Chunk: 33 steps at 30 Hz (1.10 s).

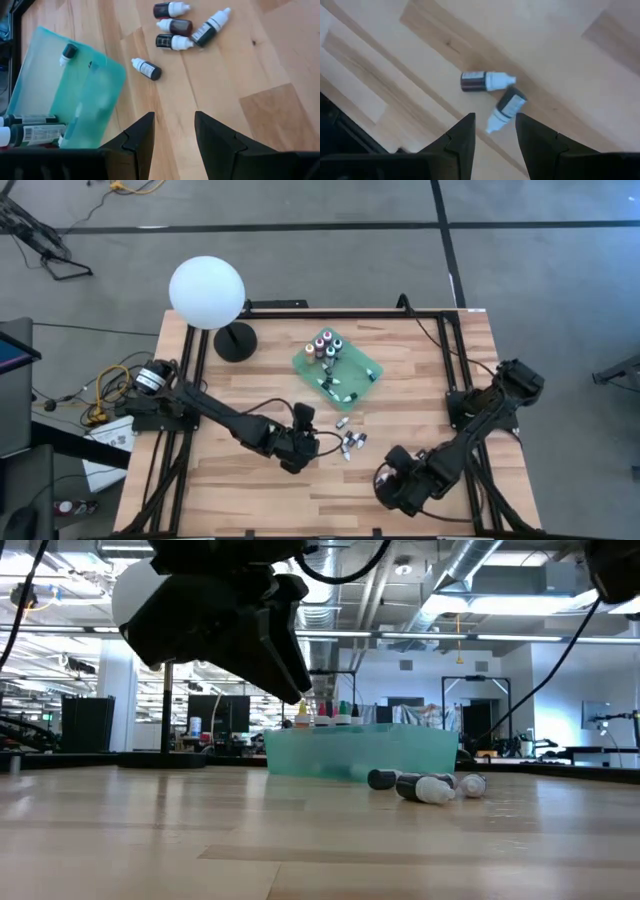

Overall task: Pick & Place food coloring
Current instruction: Put the small brown food coloring bottle into the green bin

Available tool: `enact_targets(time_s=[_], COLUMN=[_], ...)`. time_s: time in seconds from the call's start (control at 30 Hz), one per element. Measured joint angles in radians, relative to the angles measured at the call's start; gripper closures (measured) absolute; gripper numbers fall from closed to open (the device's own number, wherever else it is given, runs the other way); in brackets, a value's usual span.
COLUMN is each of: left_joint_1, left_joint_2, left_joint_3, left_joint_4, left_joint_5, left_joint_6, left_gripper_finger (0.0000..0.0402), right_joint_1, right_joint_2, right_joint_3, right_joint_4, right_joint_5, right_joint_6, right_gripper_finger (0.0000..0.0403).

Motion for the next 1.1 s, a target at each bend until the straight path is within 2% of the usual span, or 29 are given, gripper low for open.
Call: enact_targets(time_s=[0.17, 0.73, 0.9, 1.1], left_joint_1=[-0.018, -0.028, -0.033, -0.034], left_joint_2=[0.0, 0.001, 0.001, 0.001], left_joint_3=[0.0, 0.0, 0.0, 0.0], left_joint_4=[-0.011, -0.012, -0.017, -0.019], left_joint_5=[-0.001, -0.001, -0.001, 0.0], left_joint_6=[-0.005, -0.016, -0.017, -0.019], left_gripper_finger=[0.0267, 0.0267, 0.0267, 0.0267], right_joint_1=[-0.021, -0.036, -0.036, -0.036], right_joint_2=[0.061, 0.126, 0.124, 0.124], right_joint_3=[0.0, -0.014, -0.031, -0.03], right_joint_4=[0.006, 0.028, 0.036, 0.021], right_joint_5=[-0.087, -0.096, -0.095, -0.081], right_joint_6=[-0.005, -0.008, -0.008, -0.024], right_gripper_finger=[0.0265, 0.0213, 0.0218, 0.0243])
